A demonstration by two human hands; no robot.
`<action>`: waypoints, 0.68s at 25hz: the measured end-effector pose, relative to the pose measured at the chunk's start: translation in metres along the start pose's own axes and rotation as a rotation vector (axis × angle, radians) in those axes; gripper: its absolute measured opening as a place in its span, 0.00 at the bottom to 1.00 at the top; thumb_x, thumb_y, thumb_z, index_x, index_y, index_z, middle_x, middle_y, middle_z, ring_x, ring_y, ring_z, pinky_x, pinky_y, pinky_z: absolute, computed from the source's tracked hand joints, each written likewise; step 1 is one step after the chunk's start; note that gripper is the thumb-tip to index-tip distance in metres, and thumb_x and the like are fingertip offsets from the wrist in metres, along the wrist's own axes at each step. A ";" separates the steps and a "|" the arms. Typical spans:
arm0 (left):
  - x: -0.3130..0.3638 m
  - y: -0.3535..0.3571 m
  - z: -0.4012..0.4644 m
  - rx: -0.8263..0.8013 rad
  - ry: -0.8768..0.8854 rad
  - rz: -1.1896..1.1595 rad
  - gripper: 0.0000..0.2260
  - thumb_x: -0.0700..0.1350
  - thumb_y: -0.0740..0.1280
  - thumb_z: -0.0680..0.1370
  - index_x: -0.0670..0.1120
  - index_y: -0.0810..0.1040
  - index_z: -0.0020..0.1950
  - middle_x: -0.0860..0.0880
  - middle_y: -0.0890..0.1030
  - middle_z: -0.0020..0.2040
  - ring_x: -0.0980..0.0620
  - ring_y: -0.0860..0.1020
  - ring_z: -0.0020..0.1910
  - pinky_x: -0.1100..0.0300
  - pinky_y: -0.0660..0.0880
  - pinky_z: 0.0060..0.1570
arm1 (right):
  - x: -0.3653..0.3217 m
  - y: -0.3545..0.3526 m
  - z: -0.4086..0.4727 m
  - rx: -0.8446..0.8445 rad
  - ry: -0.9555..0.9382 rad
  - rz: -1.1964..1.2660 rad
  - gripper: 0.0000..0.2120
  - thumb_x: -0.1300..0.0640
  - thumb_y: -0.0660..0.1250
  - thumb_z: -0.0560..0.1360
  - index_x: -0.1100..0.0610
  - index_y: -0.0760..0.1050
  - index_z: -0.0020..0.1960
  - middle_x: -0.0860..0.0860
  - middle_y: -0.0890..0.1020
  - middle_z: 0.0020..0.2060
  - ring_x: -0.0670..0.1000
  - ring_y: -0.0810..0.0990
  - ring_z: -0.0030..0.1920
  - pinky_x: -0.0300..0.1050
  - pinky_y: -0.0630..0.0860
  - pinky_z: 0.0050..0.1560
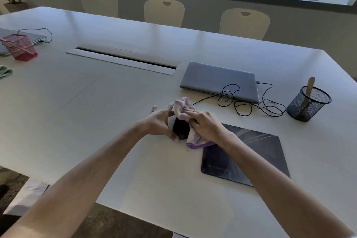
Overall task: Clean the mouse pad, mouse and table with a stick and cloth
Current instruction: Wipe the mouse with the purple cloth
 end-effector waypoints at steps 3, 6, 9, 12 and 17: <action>0.005 -0.002 -0.002 0.008 -0.040 0.033 0.46 0.59 0.79 0.54 0.56 0.62 0.68 0.60 0.76 0.64 0.55 0.69 0.68 0.42 0.40 0.71 | -0.009 -0.001 0.001 0.026 0.076 -0.086 0.17 0.59 0.60 0.79 0.50 0.77 0.66 0.51 0.78 0.66 0.58 0.79 0.61 0.48 0.75 0.58; 0.009 -0.003 -0.005 -0.007 -0.031 0.008 0.42 0.58 0.78 0.55 0.58 0.66 0.66 0.59 0.76 0.63 0.55 0.69 0.67 0.40 0.39 0.71 | -0.024 0.005 -0.004 0.071 0.153 -0.132 0.14 0.59 0.58 0.79 0.52 0.78 0.60 0.52 0.82 0.58 0.59 0.82 0.50 0.48 0.77 0.48; 0.011 -0.003 -0.005 -0.023 -0.014 0.007 0.33 0.59 0.76 0.54 0.59 0.74 0.58 0.57 0.73 0.62 0.56 0.69 0.63 0.39 0.40 0.69 | -0.041 0.013 -0.014 0.152 0.219 -0.196 0.12 0.61 0.58 0.77 0.57 0.79 0.53 0.54 0.83 0.52 0.58 0.82 0.44 0.46 0.76 0.42; 0.009 -0.003 -0.002 -0.013 -0.033 0.048 0.34 0.61 0.76 0.53 0.57 0.73 0.57 0.57 0.74 0.56 0.55 0.72 0.59 0.39 0.44 0.69 | -0.056 0.014 -0.030 0.189 0.240 -0.198 0.11 0.61 0.58 0.77 0.60 0.79 0.49 0.55 0.84 0.48 0.59 0.82 0.43 0.47 0.74 0.42; 0.010 -0.003 -0.004 -0.043 -0.064 0.102 0.52 0.69 0.71 0.53 0.51 0.64 0.73 0.55 0.75 0.63 0.56 0.66 0.70 0.43 0.43 0.72 | -0.077 0.013 -0.054 0.148 0.235 -0.128 0.09 0.59 0.59 0.77 0.58 0.78 0.43 0.56 0.82 0.39 0.59 0.80 0.37 0.46 0.71 0.37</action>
Point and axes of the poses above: each hand's wrist, its own z-axis towards the middle knuckle, its own y-axis out of the palm, x = y × z, the point moved 4 cm from there along z, towards the middle knuckle
